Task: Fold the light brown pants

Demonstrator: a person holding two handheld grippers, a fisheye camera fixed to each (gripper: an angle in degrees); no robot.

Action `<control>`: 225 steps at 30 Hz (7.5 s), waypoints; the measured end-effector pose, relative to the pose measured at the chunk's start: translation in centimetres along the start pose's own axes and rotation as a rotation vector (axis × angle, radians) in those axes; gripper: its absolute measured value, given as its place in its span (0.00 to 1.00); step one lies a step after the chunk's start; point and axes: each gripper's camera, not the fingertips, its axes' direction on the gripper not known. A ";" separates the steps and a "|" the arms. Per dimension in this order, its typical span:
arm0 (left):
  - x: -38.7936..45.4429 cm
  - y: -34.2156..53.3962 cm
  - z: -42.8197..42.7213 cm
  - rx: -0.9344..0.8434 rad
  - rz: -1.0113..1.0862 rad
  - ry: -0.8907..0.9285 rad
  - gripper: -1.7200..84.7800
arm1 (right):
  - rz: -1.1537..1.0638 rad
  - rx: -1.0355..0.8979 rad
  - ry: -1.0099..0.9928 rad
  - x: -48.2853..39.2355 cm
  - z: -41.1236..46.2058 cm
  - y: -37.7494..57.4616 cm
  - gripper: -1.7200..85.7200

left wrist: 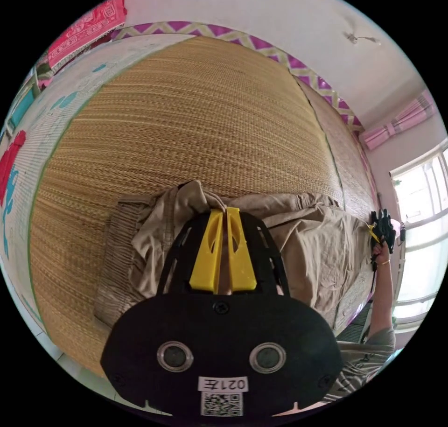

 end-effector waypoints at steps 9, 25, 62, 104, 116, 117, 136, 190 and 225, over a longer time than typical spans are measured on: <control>3.9 11.3 -6.3 0.359 0.243 0.034 0.01 | -0.505 0.010 0.440 -25.5 -12.5 -10.3 0.08; 13.4 20.4 6.7 0.105 0.480 -0.024 0.02 | -0.912 -0.080 0.857 -51.0 -11.6 -17.6 0.01; -10.1 32.9 -1.9 0.262 -0.058 0.007 0.01 | -0.213 0.144 0.646 18.0 -30.5 5.9 0.09; -21.4 49.9 -14.9 0.513 0.051 0.318 0.01 | -1.067 -0.142 0.538 -33.6 23.5 -29.5 0.02; -23.1 46.2 -16.4 0.515 0.053 0.385 0.01 | -1.100 -0.149 0.499 -45.5 22.1 -46.8 0.02; -23.1 46.1 -16.5 0.514 0.054 0.387 0.01 | -1.098 -0.142 0.491 -45.9 21.7 -47.6 0.02; -36.5 39.7 -23.1 0.553 -0.390 0.410 0.15 | -0.992 -0.308 0.419 -49.1 18.1 -62.6 0.02; 88.6 32.1 -5.1 0.423 1.175 -0.379 0.02 | -0.453 -0.022 0.104 -5.7 -25.1 40.1 0.01; 15.7 10.8 10.5 -0.124 0.177 0.640 0.07 | -0.159 -0.461 -0.216 -16.0 41.3 43.1 0.10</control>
